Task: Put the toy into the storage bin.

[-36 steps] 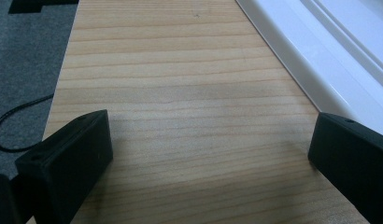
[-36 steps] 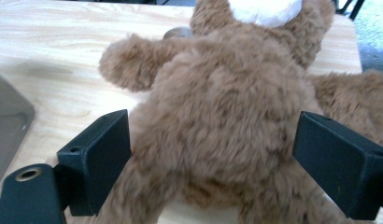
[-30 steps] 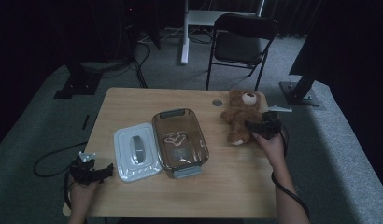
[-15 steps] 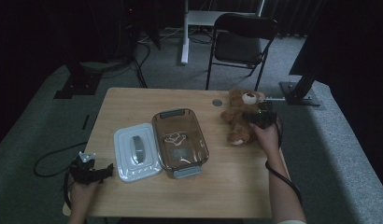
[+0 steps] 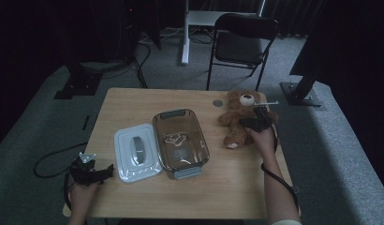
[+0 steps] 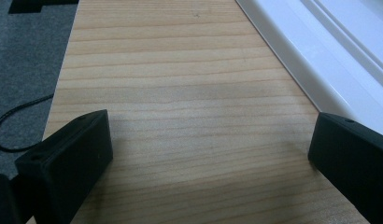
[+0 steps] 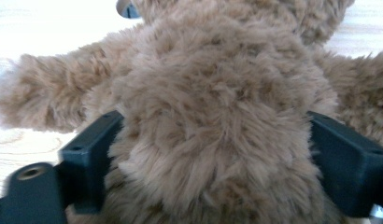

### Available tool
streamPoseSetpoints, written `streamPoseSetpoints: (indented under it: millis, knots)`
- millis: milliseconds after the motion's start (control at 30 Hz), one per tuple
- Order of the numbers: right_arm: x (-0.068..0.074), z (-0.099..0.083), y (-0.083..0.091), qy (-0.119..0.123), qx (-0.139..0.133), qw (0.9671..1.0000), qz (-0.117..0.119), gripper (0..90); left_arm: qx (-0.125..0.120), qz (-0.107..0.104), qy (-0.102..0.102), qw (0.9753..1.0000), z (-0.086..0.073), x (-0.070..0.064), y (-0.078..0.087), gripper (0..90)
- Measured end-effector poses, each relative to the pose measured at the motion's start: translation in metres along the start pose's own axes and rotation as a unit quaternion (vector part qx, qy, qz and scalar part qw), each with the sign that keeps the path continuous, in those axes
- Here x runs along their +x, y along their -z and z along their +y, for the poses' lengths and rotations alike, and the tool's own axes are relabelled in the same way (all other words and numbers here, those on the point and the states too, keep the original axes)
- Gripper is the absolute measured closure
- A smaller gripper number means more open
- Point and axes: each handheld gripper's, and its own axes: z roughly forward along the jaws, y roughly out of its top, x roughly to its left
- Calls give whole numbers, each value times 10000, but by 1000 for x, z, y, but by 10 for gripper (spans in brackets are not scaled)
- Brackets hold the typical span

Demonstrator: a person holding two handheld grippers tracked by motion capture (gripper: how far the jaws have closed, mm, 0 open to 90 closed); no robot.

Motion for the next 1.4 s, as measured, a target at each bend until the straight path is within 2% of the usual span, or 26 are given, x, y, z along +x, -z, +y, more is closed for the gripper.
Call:
streamPoseSetpoints:
  millis: [167, 267, 500, 567, 867, 1067, 1267, 1400]
  knots:
    - [-1, -3, 0, 84, -64, 9999, -26, 399, -1, -1, 0, 10000, 0, 0, 0, 6]
    - [-1, -5, 3, 240, -180, 9995, -73, 520, -1, 0, 0, 10000, 0, 0, 0, 6]
    - [6, -8, 15, 472, -508, 9975, -169, 658, -1, -1, -1, 10000, 0, 0, 0, 6]
    - [9, -9, 22, 590, -555, 9966, -175, 669, -1, -2, -1, 10000, 0, 0, 0, 6]
    - [18, -16, 56, 827, -878, 9925, -185, 677, -1, -5, -5, 10000, 0, 0, 0, 6]
    - [26, -19, 79, 831, -1070, 9907, -106, 677, -2, -6, -4, 10000, 0, 0, 0, 6]
    - [39, -22, 107, 941, -1371, 9861, 45, 677, -1, -6, -5, 10000, 0, 0, 0, 6]
    - [52, -22, 124, 1124, -1517, 9820, 105, 676, 1, -5, -10, 10000, 0, 0, 0, 6]
